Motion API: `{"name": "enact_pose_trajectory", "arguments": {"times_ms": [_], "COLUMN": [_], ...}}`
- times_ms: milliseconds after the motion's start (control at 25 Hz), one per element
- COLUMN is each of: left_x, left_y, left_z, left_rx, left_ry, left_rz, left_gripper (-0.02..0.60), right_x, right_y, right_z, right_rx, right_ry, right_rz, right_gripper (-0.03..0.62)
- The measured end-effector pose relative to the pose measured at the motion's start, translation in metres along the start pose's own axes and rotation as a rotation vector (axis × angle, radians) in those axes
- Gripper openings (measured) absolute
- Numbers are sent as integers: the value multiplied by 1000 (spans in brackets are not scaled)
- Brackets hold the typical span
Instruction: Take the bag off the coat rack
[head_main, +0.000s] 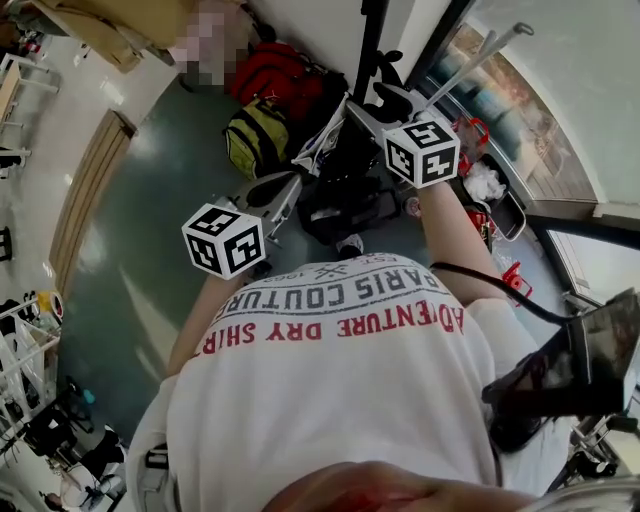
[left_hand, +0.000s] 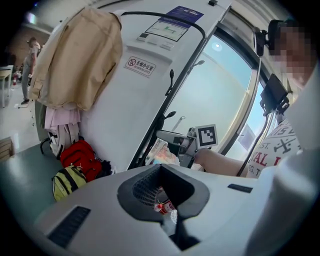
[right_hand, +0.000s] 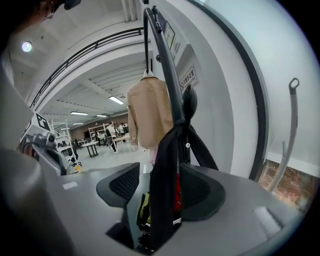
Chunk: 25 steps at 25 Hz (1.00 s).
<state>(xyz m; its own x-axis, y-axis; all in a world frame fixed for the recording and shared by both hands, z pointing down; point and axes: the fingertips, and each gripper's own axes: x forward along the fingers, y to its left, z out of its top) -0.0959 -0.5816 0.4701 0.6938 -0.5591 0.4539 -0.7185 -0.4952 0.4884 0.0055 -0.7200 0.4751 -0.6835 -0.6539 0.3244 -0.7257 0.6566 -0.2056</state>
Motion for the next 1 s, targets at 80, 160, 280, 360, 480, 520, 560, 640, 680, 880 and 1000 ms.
{"name": "enact_pose_trajectory", "arguments": {"times_ms": [80, 160, 280, 360, 480, 520, 560, 640, 680, 880, 1000], "left_x": [1, 3, 7, 9, 12, 12, 12, 13, 13, 13, 12], "left_y": [7, 11, 15, 15, 13, 13, 13, 13, 13, 12, 11], "left_z": [-2, -4, 0, 3, 3, 3, 3, 2, 2, 1, 2], "left_rx": [-17, -34, -55, -60, -59, -58, -58, -59, -60, -61, -56], "left_ry": [4, 3, -11, -15, -12, -12, -12, -12, -11, -6, -4], "left_rz": [12, 16, 15, 15, 15, 15, 16, 17, 17, 12, 8], "left_gripper": [2, 2, 2, 2, 2, 2, 2, 2, 2, 2, 2], "right_x": [11, 19, 30, 33, 33, 33, 33, 32, 32, 27, 22], "right_y": [-7, -8, -2, -4, -15, -17, -18, -21, -22, -22, -20], "right_z": [-3, -7, -11, -10, -9, -9, -8, -9, -9, -9, -5], "right_rx": [7, 32, 46, 68, 129, 137, 139, 140, 146, 141, 113], "right_ry": [9, 15, 25, 11, -10, -13, -14, -16, -15, -3, -9], "right_rz": [-7, 16, 67, 65, 37, 31, 22, 3, -3, -31, -52], "right_gripper": [215, 215, 215, 213, 158, 138, 110, 69, 58, 26, 21]}}
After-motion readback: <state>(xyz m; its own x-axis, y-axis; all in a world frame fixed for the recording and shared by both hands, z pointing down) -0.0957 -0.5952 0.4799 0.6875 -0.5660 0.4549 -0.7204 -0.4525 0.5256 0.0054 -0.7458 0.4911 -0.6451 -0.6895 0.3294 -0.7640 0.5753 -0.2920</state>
